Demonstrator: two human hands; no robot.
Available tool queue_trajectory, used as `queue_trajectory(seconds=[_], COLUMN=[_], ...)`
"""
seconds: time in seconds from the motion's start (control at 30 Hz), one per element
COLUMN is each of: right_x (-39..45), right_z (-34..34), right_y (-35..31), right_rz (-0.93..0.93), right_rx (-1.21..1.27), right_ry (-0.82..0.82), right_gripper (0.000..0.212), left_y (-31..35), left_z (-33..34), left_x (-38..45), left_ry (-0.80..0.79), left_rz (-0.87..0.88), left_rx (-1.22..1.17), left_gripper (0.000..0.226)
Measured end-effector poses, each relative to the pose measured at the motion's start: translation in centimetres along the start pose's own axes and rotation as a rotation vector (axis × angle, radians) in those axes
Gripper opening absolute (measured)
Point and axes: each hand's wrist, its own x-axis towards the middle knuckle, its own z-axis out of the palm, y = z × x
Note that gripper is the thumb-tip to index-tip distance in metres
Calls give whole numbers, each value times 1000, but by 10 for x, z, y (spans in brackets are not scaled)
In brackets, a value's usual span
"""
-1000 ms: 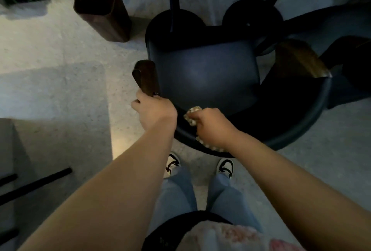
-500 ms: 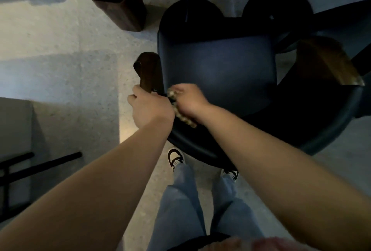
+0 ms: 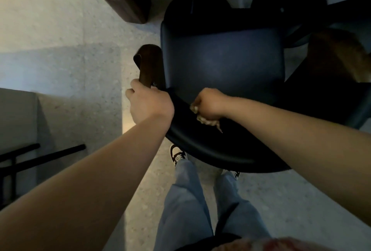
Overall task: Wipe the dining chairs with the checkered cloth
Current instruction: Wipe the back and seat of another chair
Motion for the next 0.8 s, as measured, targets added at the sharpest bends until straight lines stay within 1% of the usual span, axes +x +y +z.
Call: queue_trajectory(seconds=[0.07,0.1,0.13,0.23,0.3,0.33,0.37,0.47,0.53,0.6,0.63,0.67,0.73,0.8], right_x=[22,32,40,57,55,50,45,25,23,30,36,43,53,57], right_z=[-3,-1,3,20,22,21,21,19,16,10,9,9,15,22], right_y=[-20,-32,-43,-54,-41,-28,-14,21,24,8,-3,-15,-39,-50], right_rz=[-23,-39,-54,-58,-42,-22,6,114,147,144,118,87,25,40], right_rx=[88,144,179,272,347,356,326,104,12,-9,41,149,357,447], right_ry=[146,190,192,101,79,62,43,-30,-67,-11,51,98,127,128], right_gripper=[25,24,24,24,26,30,32,25,26,27,28,28,27,23], left_y=[0,-1,-2,-2,-2,-3,-3,-2,-1,0,0,-1,-2,-2], left_z=[1,2,2,4,4,3,3,1,0,0,1,1,2,2], left_x=[2,2,2,3,3,2,2,0,-1,-1,0,0,1,1], left_ry=[5,9,13,18,24,20,14,-1,3,1,1,5,15,18], left_rz=[-5,-10,-14,-10,-11,-10,-7,-10,-11,-4,-3,-3,-10,-11], left_rx=[-4,-5,-7,-6,-3,-3,-5,-11,-13,-10,-8,-8,-11,-13], left_gripper=[31,31,31,31,31,31,30,30,29,29,30,30,31,31])
